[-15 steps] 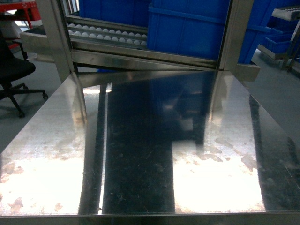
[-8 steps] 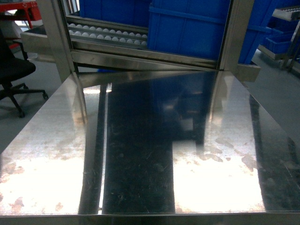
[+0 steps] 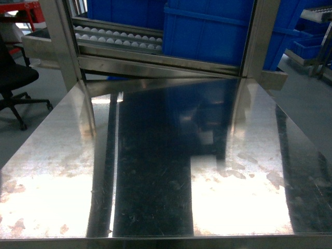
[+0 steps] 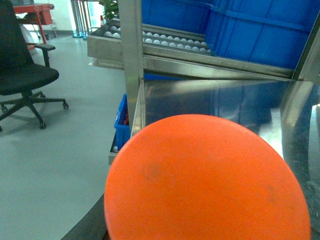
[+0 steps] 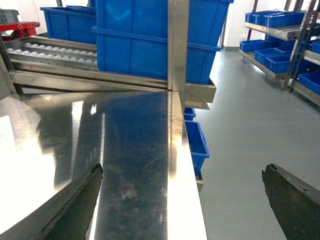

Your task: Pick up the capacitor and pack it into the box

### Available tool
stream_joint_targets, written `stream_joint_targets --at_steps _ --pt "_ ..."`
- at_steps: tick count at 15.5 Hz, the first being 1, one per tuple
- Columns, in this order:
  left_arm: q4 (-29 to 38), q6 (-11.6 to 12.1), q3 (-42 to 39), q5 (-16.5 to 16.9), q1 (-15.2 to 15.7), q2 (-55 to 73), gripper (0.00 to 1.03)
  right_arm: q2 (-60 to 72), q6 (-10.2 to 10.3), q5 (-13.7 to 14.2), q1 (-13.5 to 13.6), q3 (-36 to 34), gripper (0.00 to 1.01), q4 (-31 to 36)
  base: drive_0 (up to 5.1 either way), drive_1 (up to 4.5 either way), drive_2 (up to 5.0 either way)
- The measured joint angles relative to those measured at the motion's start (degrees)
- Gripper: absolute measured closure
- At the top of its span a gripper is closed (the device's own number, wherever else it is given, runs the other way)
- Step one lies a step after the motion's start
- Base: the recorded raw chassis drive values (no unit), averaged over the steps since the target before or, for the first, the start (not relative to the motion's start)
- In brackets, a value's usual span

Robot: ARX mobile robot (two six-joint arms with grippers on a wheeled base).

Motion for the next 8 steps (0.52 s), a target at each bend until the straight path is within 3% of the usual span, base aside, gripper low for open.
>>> stream_joint_targets --at_steps 8 --pt "0.7 0.3 0.0 -0.1 0.2 -1.1 0.59 0.0 0.0 0.0 0.0 0.0 0.03 0.0 0.0 0.0 0.0"
